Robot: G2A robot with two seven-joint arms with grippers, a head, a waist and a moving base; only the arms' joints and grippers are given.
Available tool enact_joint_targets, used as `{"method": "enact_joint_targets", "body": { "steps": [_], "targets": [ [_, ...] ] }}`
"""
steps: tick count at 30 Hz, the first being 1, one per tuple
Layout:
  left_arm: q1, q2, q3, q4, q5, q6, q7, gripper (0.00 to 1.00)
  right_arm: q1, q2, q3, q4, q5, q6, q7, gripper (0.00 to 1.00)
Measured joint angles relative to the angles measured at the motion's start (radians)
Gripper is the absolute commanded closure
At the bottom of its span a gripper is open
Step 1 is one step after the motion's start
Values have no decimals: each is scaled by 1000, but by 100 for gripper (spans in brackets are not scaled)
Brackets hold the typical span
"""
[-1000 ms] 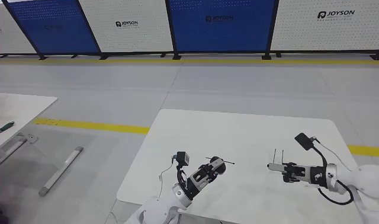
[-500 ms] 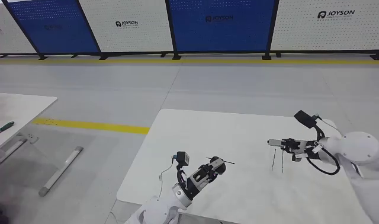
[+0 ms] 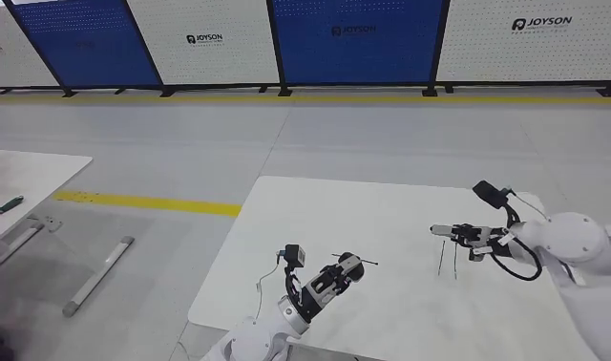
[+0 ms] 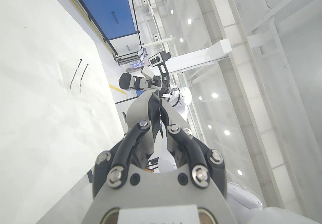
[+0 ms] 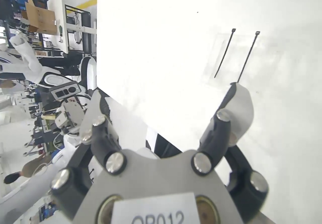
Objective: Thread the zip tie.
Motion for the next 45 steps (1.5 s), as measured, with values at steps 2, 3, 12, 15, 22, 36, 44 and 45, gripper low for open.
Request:
{"method": "enact_joint_targets", "body": {
  "steps": [2,3,12,15,22,36,44,45],
  "targets": [
    [0,0,0,0,0,0,0,100,15,-11,-24,46,-51,13,-73,0],
    [0,0,0,0,0,0,0,100,34,-16,-37,78,-47,13,-78,0],
    [0,0,0,0,0,0,0,100,132,-64,-169,260,23,-42,-18,0],
    [0,0,0,0,0,0,0,100,132,-64,-168,260,22,-42,-17,0],
    [0,0,0,0,0,0,0,100,132,-64,-168,260,22,-41,-18,0],
    [0,0,0,0,0,0,0,100,161,-47,-231,148,-258,6,136,0],
    [0,0,0,0,0,0,0,100,165,-48,-236,147,-259,2,148,0],
    [0,0,0,0,0,0,0,100,165,-48,-236,147,-259,2,148,0]
  ]
}}
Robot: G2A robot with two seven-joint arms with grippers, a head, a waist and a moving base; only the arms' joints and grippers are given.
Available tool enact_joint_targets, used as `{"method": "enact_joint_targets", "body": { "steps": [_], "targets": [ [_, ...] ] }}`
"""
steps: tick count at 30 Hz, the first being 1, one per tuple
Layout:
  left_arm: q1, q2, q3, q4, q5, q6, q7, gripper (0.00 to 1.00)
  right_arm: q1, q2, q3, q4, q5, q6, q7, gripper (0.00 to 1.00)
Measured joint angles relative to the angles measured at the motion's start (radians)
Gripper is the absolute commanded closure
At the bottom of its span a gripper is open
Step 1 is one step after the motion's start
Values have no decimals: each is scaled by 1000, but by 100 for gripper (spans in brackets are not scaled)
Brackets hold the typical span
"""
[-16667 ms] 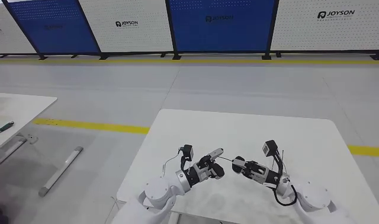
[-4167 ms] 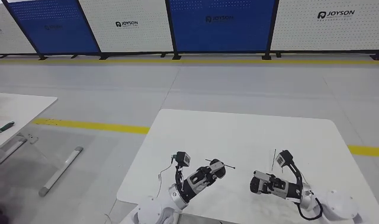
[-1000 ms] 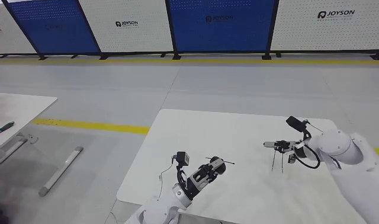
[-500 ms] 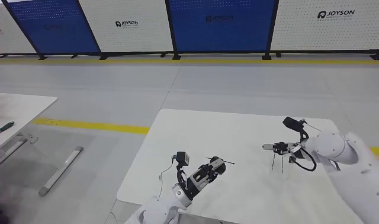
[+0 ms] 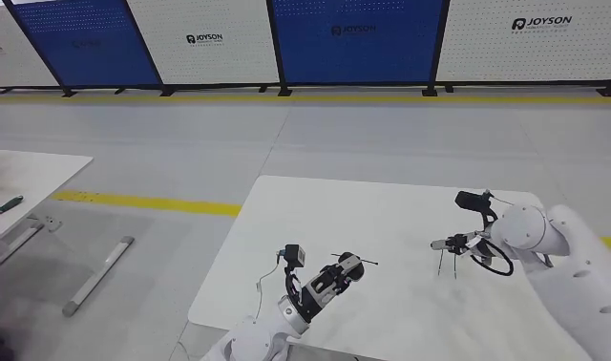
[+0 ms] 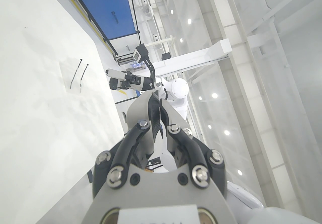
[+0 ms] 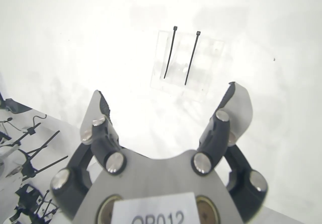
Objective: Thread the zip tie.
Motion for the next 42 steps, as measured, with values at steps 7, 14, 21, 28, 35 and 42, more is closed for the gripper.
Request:
{"method": "enact_joint_targets", "body": {
  "steps": [7,14,21,28,35,42],
  "targets": [
    [0,0,0,0,0,0,0,100,-7,-6,-19,11,-9,-12,-17,0],
    [0,0,0,0,0,0,0,100,24,-24,-65,21,-41,-1,-11,84],
    [0,0,0,0,0,0,0,100,52,-40,-74,97,-31,11,0,100],
    [0,0,0,0,0,0,0,100,68,-58,-86,156,-35,11,-3,100],
    [0,0,0,0,0,0,0,100,80,-70,-85,195,-42,11,0,100],
    [0,0,0,0,0,0,0,100,90,-92,-97,240,-78,11,5,80]
  ]
}}
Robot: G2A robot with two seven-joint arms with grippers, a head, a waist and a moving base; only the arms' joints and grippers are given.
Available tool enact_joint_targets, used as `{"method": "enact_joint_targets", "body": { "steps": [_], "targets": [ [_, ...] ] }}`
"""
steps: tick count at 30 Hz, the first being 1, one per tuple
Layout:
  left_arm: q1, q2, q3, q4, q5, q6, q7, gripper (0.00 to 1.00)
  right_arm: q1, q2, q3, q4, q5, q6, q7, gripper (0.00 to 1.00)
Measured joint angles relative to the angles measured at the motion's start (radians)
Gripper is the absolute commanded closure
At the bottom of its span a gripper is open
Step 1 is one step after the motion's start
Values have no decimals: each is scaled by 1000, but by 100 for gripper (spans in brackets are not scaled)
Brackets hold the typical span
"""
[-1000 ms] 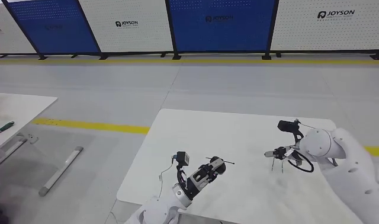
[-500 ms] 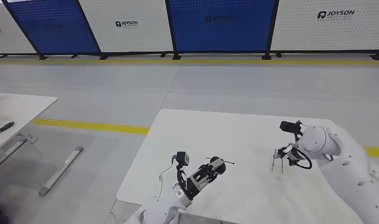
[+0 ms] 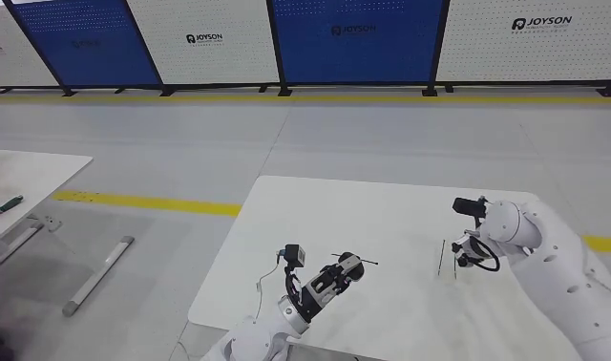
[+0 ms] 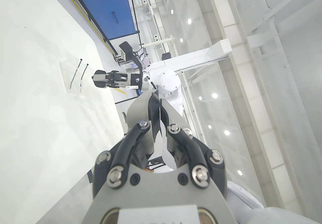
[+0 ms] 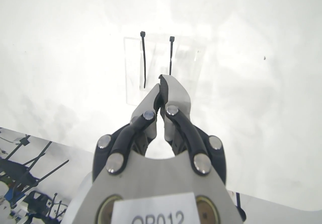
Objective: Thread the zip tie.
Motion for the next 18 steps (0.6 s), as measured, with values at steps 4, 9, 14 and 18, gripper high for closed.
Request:
{"method": "enact_joint_targets", "body": {
  "steps": [4,9,14,18],
  "targets": [
    [0,0,0,0,0,0,0,100,5,-11,2,12,-9,0,5,80],
    [0,0,0,0,0,0,0,100,8,-22,2,21,-24,0,13,78],
    [0,0,0,0,0,0,0,100,13,-34,-2,46,-42,0,21,71],
    [0,0,0,0,0,0,0,100,20,-46,-3,70,-52,0,19,71]
  ]
}}
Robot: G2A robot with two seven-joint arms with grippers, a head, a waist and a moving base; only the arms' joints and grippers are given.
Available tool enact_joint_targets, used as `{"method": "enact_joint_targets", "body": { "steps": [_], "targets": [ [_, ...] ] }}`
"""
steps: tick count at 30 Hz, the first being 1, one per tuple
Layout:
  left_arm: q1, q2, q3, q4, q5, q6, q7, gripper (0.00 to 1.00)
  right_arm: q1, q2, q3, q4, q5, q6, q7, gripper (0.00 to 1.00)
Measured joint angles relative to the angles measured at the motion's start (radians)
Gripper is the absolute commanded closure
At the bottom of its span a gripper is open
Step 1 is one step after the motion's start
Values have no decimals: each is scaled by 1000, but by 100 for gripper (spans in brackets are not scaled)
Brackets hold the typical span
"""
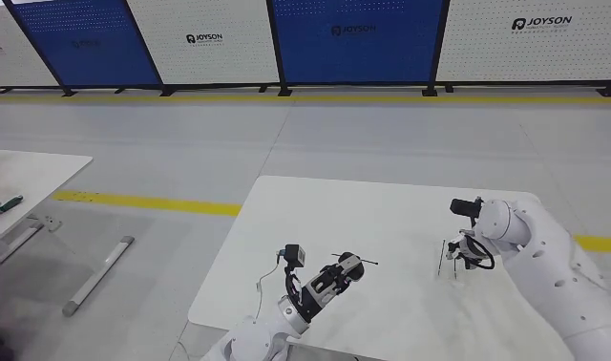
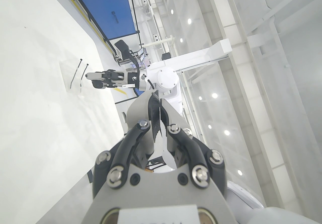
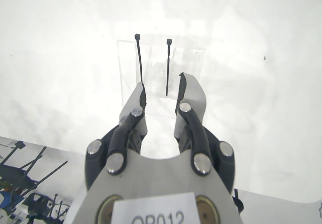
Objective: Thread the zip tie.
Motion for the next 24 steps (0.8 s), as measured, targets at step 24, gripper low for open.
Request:
{"method": "enact_joint_targets", "body": {
  "steps": [24],
  "targets": [
    [0,0,0,0,0,0,0,100,68,-81,-47,192,-4,-1,-15,73]
  ]
}}
